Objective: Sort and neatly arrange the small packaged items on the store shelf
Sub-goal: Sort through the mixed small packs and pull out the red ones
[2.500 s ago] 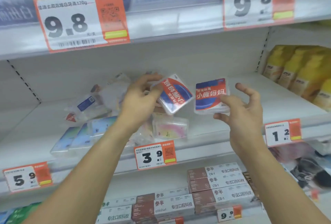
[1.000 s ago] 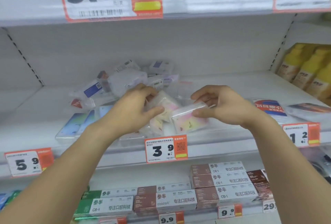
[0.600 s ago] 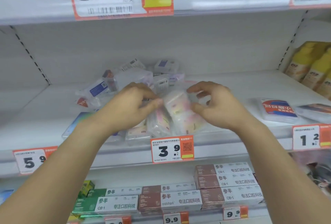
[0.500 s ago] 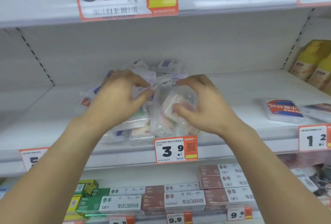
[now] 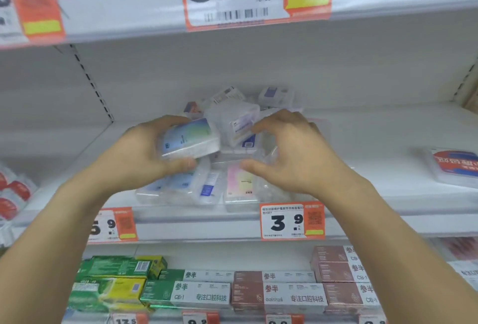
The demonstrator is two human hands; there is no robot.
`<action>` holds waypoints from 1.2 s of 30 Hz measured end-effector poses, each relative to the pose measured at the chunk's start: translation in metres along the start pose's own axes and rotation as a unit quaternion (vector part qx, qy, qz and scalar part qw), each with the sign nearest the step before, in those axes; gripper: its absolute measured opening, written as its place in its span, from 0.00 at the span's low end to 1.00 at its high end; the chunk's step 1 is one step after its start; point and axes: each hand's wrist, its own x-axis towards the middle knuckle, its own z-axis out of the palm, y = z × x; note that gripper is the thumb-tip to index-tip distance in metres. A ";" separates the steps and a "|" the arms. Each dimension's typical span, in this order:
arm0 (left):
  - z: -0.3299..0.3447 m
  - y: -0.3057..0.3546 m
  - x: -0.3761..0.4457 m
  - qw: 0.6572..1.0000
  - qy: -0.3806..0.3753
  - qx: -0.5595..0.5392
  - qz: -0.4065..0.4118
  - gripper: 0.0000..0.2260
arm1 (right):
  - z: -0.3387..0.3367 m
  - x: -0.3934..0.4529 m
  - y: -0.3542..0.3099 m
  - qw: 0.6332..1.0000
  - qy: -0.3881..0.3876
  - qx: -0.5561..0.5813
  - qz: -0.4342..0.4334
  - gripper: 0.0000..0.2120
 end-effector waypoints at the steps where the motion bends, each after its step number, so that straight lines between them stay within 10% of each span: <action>1: 0.000 -0.004 0.001 1.000 -0.008 0.015 -0.008 0.32 | 0.004 0.005 -0.002 1.000 0.000 -0.002 -0.009 0.28; 10: 0.017 -0.017 0.001 0.988 -0.146 0.026 -0.042 0.39 | 0.019 0.075 -0.003 0.993 -0.114 0.013 -0.015 0.48; 24: -0.007 -0.009 0.015 0.976 -0.188 0.098 -0.052 0.38 | -0.002 0.053 0.045 0.947 0.076 0.264 0.163 0.30; 36: 0.050 0.069 0.061 0.992 -0.051 -0.114 0.034 0.33 | -0.017 0.035 0.050 0.966 0.044 0.233 0.107 0.35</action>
